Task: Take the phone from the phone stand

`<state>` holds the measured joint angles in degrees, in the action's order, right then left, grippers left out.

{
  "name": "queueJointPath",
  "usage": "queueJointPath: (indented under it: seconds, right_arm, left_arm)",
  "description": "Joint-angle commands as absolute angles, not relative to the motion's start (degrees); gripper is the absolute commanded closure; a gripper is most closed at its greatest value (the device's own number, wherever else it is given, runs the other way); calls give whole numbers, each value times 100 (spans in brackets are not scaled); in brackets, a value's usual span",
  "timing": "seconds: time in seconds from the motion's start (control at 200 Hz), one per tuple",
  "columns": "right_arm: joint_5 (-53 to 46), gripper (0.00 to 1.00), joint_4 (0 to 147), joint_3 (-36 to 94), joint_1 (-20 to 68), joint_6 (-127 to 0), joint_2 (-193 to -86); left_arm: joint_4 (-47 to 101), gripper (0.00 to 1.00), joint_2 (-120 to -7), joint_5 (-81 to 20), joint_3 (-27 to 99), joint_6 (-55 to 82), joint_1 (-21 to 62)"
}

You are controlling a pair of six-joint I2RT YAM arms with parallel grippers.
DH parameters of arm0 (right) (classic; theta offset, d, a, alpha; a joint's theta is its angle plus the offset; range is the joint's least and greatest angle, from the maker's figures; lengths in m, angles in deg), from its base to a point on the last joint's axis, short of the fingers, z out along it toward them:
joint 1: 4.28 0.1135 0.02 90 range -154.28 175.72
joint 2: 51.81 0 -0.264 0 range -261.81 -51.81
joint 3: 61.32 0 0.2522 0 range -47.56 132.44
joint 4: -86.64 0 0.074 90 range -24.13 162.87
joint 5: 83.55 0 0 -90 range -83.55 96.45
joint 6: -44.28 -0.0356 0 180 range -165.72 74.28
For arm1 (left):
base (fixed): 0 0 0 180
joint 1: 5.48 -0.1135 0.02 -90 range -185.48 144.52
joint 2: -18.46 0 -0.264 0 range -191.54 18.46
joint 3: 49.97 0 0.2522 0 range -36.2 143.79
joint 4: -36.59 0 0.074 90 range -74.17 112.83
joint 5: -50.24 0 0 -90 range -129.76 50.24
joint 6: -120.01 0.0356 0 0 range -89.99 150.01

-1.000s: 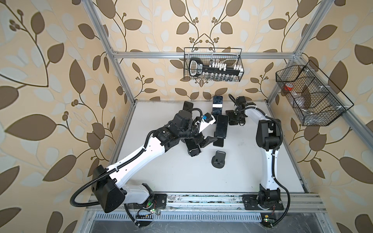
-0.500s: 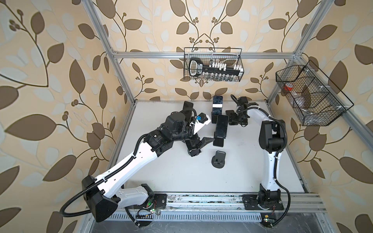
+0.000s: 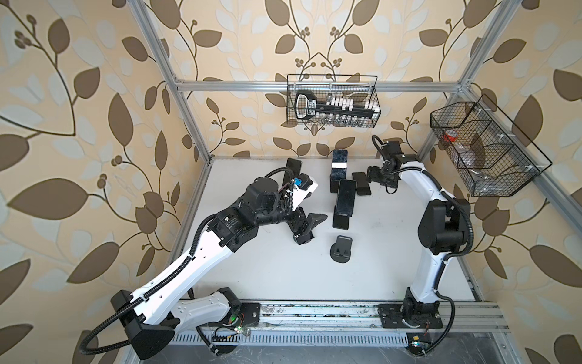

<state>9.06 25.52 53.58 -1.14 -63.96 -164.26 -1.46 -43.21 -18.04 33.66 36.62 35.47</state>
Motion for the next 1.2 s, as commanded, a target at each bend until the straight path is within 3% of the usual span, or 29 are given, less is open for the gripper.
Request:
queueJointPath:
  seconds: [0.0,0.34,0.895,1.195]
  right_arm:
    - [1015,15,2287,5157,-1,-6435,-15893]
    - [1342,15,2005,4386,697,-6407,-14626]
    - [2755,15,1974,2089,3767,-8461,-12162]
    - [3248,15,1882,1391,5225,-9797,-11928]
  left_arm:
    - [-361,8,-3875,-1918,3544,3144,3592]
    - [-1256,9,-3352,-2402,3453,2389,3599]
    - [-927,9,-2267,-2853,1408,3264,3600]
    - [-612,6,-1423,-3037,482,3614,3594]
